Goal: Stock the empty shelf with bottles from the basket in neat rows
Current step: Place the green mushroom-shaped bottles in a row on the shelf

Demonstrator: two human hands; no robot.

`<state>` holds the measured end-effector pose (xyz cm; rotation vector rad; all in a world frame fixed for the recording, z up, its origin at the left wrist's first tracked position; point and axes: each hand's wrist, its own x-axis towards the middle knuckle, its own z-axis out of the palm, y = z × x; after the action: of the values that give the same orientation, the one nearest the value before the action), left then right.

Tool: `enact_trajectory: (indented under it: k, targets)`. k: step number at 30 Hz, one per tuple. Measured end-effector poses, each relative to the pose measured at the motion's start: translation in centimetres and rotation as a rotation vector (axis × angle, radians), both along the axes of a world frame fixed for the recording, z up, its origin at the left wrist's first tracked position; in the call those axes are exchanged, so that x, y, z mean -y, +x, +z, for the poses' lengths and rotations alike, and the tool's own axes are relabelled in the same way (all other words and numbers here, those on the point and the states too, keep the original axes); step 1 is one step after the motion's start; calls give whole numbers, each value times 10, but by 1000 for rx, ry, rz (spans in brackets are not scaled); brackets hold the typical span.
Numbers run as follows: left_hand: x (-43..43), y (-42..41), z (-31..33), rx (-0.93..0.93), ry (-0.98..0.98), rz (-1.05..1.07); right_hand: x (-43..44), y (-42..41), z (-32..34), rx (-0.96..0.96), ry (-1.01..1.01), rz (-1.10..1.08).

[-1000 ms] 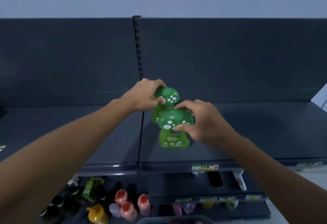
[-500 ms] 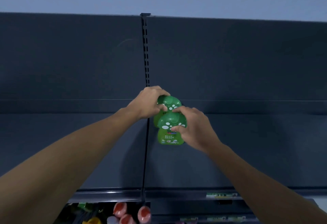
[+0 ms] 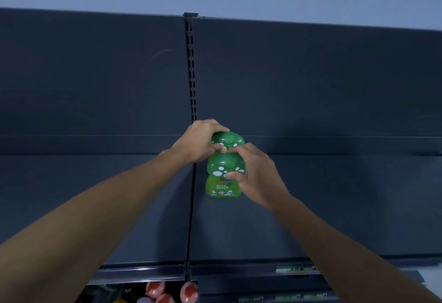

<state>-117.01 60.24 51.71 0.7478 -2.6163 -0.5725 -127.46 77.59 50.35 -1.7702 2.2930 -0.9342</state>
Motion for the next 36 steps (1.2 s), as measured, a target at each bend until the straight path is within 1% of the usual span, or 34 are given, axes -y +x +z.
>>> enact_trajectory:
  k: [10, 17, 21, 29, 33, 36]
  targets:
    - [2, -1, -3, 65, -23, 7, -2, 2, -1, -40, 23, 18]
    - [-2, 2, 6, 183, -34, -8, -6, 7, -1, -77, 62, -1]
    - [-9, 13, 17, 163, -36, 31, -13, 11, 5, -117, 79, -28]
    - [-45, 63, 35, 170, -31, 110, -41, 35, 29, -180, 52, -86]
    - [-82, 101, 36, 164, -50, 166, -66, 53, 39, -226, 4, -81]
    - [-118, 132, 32, 193, -73, 194, -90, 66, 39, -241, 30, -49]
